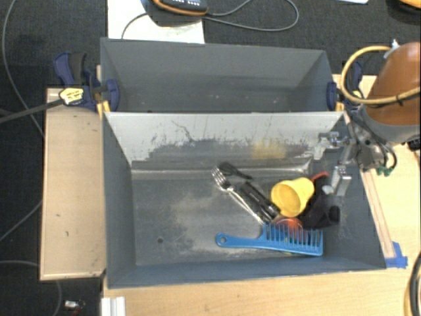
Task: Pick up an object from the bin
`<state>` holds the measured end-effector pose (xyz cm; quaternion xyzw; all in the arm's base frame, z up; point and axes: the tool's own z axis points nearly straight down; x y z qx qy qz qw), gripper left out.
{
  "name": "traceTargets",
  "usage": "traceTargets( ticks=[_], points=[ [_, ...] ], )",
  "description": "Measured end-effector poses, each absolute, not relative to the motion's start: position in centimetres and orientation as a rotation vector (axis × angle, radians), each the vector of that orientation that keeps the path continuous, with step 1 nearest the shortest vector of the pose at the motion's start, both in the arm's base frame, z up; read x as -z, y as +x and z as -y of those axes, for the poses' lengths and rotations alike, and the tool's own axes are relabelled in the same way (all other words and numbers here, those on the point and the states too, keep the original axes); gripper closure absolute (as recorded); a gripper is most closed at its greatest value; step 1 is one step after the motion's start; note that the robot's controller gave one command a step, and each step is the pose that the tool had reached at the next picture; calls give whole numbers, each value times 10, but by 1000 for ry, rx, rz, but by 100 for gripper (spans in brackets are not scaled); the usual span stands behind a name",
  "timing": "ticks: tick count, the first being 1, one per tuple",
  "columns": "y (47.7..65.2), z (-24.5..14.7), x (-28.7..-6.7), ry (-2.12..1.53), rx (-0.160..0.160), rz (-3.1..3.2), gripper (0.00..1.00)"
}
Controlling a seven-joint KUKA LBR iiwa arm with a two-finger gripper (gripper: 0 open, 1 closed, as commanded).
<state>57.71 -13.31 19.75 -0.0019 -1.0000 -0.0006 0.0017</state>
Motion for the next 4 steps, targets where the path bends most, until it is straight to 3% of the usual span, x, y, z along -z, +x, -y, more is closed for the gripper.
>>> traceTargets(
  ticks=[1, 3, 4],
  points=[
    [579, 133, -201, -1, -1, 3145, 0],
    [569, 123, -123, 684, -1, 3070, 0],
    [572, 123, -124, 851, -10, 3037, 0]
  ],
)
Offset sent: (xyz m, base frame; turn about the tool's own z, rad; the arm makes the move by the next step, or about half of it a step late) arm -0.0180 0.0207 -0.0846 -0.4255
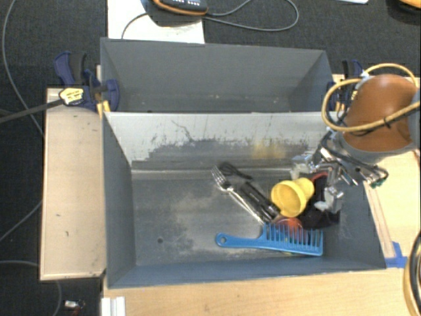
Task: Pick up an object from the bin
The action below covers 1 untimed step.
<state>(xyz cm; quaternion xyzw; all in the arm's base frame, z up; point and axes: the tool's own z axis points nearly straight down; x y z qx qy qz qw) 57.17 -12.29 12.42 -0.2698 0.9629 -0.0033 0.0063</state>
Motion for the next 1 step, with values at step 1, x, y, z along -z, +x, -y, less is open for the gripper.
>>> traceTargets(
  ticks=[1],
  points=[
    [580, 123, -84, -1255, 11, -2867, 0]
  ],
)
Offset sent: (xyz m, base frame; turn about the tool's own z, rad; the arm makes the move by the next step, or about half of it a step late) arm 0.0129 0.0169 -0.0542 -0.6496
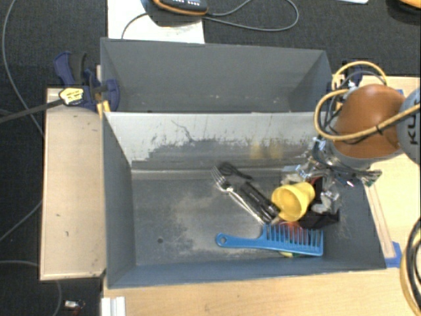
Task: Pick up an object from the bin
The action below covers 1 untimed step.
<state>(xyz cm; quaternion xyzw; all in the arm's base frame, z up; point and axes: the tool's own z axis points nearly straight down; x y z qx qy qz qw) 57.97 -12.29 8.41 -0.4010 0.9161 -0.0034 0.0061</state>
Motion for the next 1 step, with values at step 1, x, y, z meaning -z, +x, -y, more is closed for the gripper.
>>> traceTargets(
  ticks=[1],
  points=[
    [583, 112, -76, -1570, 13, -2706, 0]
  ],
)
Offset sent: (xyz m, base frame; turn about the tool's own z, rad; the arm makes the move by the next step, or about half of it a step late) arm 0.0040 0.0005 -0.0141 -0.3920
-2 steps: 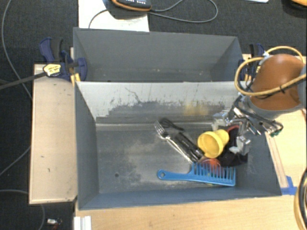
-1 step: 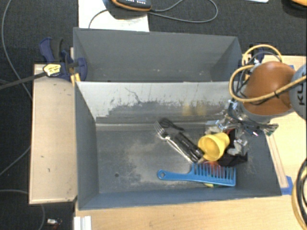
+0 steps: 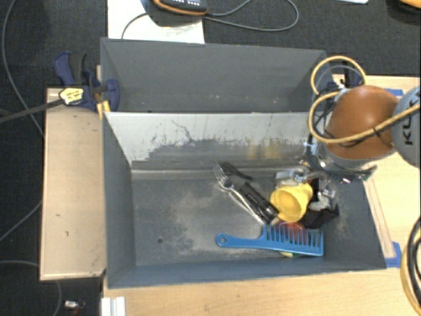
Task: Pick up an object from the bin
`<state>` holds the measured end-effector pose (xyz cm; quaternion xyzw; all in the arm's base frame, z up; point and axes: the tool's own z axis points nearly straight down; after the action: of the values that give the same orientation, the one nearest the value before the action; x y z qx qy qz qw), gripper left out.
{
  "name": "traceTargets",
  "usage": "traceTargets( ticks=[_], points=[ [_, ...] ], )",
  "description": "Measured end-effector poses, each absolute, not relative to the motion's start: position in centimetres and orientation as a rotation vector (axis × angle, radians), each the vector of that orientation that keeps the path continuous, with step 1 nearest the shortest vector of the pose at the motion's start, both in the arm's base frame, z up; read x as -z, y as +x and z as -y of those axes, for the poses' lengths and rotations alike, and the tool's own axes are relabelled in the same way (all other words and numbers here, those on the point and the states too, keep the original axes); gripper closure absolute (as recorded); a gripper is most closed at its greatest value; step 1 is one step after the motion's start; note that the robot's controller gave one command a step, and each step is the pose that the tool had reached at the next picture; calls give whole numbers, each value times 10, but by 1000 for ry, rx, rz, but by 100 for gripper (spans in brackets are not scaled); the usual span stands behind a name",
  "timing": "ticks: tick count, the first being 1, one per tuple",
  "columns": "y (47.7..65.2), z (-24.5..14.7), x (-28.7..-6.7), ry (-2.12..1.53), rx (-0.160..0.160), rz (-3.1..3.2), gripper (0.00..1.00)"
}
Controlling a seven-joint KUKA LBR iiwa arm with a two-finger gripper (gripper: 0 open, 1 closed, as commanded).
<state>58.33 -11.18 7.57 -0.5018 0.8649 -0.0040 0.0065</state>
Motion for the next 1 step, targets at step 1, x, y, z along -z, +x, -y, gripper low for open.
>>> traceTargets(
  ticks=[1],
  points=[
    [585, 113, -74, -1765, 6, -2578, 0]
  ],
)
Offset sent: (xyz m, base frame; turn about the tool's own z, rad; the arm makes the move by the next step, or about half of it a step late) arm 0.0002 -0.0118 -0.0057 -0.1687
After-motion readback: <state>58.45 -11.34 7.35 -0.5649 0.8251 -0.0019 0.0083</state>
